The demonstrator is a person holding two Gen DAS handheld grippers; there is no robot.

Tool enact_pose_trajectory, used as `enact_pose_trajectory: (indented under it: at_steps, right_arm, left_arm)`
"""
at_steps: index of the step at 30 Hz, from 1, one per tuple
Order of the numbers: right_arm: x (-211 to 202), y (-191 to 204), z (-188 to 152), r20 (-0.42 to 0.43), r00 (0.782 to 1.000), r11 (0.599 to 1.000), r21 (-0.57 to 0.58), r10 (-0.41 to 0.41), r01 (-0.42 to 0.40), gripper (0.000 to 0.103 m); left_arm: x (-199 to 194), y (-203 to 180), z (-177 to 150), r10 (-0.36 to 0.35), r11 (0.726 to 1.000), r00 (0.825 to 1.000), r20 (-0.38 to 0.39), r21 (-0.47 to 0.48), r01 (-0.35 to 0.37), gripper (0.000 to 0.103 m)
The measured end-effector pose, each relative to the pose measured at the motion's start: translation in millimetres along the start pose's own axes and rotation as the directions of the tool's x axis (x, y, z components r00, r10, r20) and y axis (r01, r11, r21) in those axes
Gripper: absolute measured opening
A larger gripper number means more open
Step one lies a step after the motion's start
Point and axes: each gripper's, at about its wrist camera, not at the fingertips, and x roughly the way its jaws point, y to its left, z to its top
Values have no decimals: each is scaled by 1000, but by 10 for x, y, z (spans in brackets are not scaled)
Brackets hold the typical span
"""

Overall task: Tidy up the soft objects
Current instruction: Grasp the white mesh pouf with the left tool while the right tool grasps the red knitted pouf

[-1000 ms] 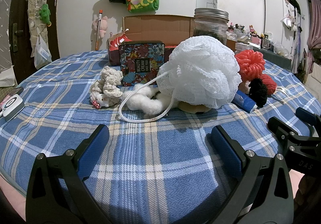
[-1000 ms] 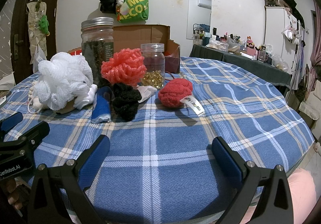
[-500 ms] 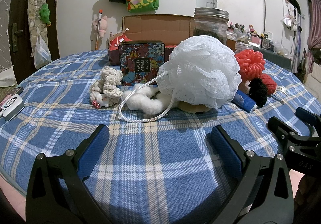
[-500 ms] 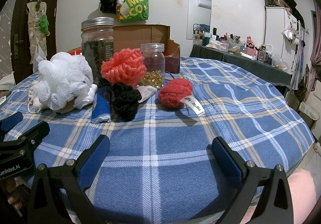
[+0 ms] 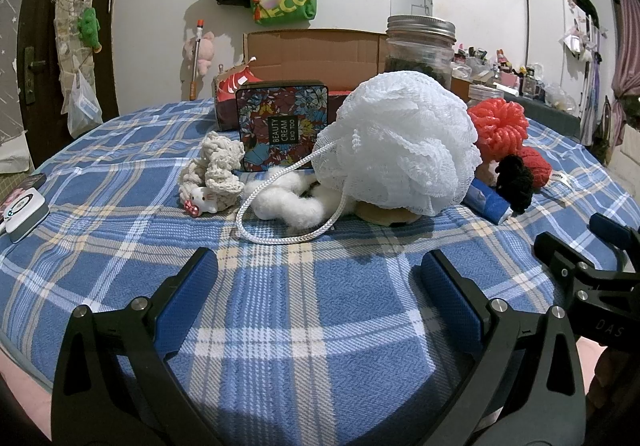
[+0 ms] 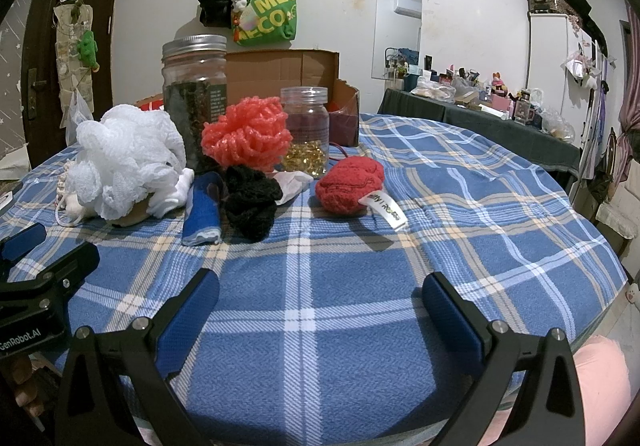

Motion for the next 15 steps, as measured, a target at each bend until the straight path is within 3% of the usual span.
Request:
enact_pose_trajectory:
  at_steps: [8, 15]
  right_arm:
    - [-9, -37, 57, -18, 999, 999, 5, 39, -39, 103]
    - [-156, -105, 349, 52, 995, 996, 2, 87, -87, 103]
  left_arm:
    - [-8, 21, 167, -47, 999, 999, 3, -10, 47, 103]
    - [-114, -14, 450, -103, 994, 993, 51, 28, 102, 103]
